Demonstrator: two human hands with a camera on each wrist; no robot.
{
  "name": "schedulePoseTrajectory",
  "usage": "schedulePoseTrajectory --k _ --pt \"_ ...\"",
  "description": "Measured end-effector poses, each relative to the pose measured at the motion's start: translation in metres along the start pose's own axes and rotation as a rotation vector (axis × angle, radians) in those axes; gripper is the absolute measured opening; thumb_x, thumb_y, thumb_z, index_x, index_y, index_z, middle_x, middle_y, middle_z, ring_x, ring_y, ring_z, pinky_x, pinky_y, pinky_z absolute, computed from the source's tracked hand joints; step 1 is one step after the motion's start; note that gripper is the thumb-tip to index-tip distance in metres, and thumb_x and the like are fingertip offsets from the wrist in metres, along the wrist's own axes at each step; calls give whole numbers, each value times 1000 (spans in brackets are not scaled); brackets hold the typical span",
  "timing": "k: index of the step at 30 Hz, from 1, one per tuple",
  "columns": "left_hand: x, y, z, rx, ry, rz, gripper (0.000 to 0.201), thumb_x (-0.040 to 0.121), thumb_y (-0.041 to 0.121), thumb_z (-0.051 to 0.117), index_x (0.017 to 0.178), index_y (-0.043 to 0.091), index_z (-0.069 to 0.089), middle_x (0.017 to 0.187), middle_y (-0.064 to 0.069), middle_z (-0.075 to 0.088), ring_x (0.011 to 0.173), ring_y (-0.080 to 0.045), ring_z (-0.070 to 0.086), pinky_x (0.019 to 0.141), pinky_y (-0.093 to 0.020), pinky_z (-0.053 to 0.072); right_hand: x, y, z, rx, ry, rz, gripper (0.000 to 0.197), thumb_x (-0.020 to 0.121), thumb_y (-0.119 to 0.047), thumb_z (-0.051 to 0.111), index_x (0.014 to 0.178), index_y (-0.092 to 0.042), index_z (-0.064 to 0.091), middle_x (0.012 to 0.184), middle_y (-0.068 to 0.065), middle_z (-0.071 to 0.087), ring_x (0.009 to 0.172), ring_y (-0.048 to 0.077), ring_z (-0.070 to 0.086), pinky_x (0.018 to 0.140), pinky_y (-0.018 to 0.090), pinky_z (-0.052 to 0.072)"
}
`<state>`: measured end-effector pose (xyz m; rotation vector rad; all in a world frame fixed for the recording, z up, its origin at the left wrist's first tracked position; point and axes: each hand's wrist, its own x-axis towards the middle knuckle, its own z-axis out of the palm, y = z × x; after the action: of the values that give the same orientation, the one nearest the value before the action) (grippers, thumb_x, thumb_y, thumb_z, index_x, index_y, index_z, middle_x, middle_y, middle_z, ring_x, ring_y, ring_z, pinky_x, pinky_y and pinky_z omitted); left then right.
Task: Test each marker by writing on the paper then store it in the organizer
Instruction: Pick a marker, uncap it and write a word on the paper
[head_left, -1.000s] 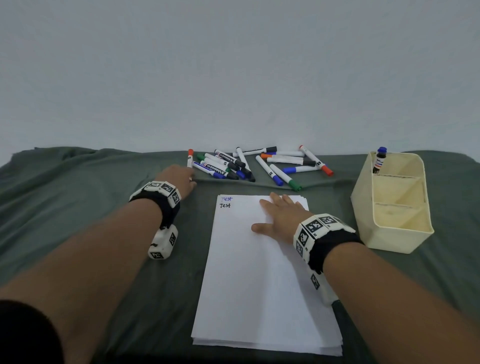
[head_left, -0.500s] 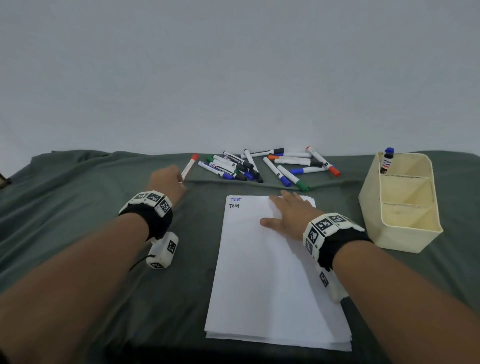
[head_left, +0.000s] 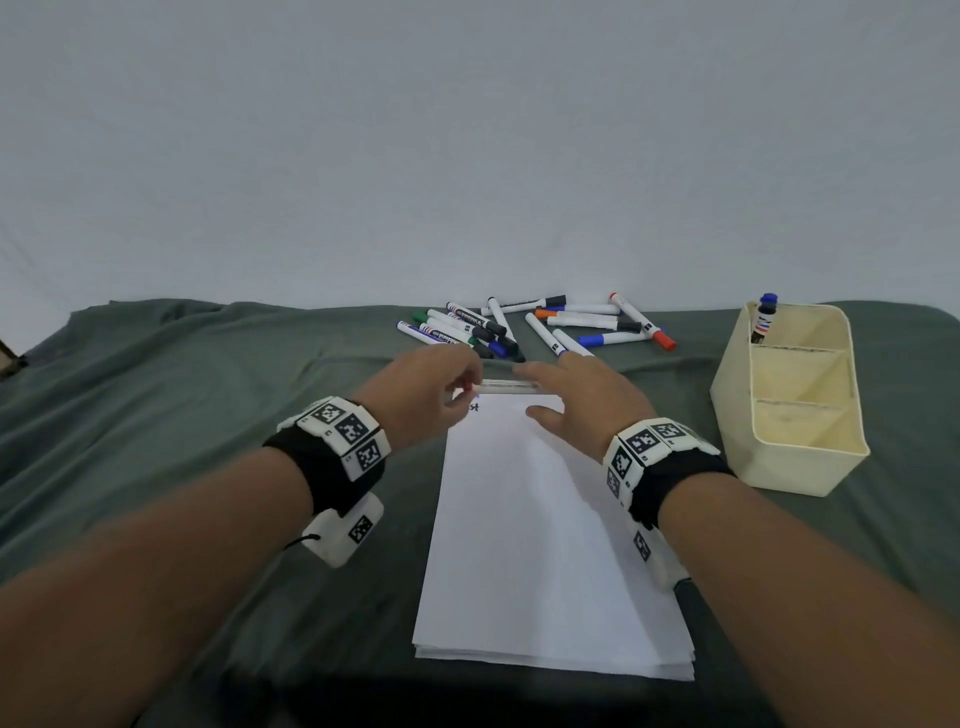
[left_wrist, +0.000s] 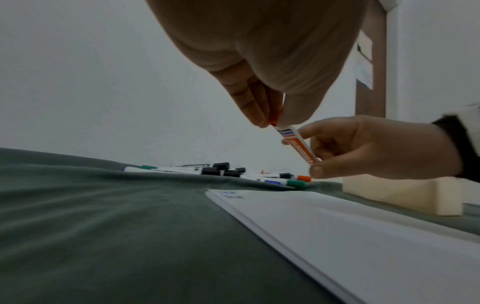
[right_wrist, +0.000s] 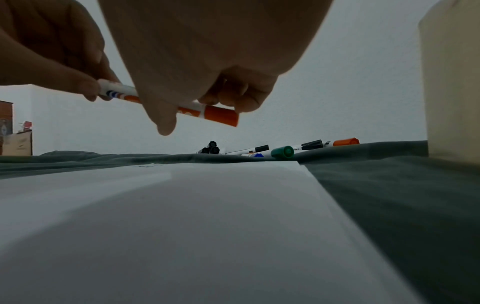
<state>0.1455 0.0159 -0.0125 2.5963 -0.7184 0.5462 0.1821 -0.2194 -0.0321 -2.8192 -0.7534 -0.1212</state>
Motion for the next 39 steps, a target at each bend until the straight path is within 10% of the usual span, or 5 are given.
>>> schedulePoseTrajectory --k 4,9,15,21,39 --pt "2 9 11 -111 -4 6 24 82 25 74 99 22 57 91 10 61 82 -4 54 73 -16 45 2 -1 -1 -9 17 1 18 100 -34 53 110 -24 64 92 -7 44 100 23 56 74 32 41" --pt "13 -1 17 -53 -193 -84 72 82 43 75 144 27 40 144 9 43 131 -6 39 109 -23 30 -4 -4 -5 136 44 12 30 94 -35 54 122 -35 65 109 -8 65 104 16 57 82 32 49" --pt "34 -3 26 6 -387 -63 38 94 30 64 131 21 57 154 2 39 146 -14 22 119 -28 13 -9 -7 -6 295 55 6 18 92 -35 61 110 -36 60 87 -13 62 77 13 60 65 29 46" --pt "32 -4 29 -22 -504 -329 15 100 37 50 98 22 48 90 5 65 83 -20 59 70 -32 45 -10 2 -5 271 95 -21 17 95 -29 67 110 -32 73 96 -11 71 79 6 53 76 25 44" --pt "5 -39 12 64 -413 -407 49 87 65 43 126 38 35 79 13 54 73 -11 57 66 -33 41 -2 -5 -4 114 -123 29 23 103 -30 54 125 -26 60 120 -1 64 107 22 59 91 38 48"
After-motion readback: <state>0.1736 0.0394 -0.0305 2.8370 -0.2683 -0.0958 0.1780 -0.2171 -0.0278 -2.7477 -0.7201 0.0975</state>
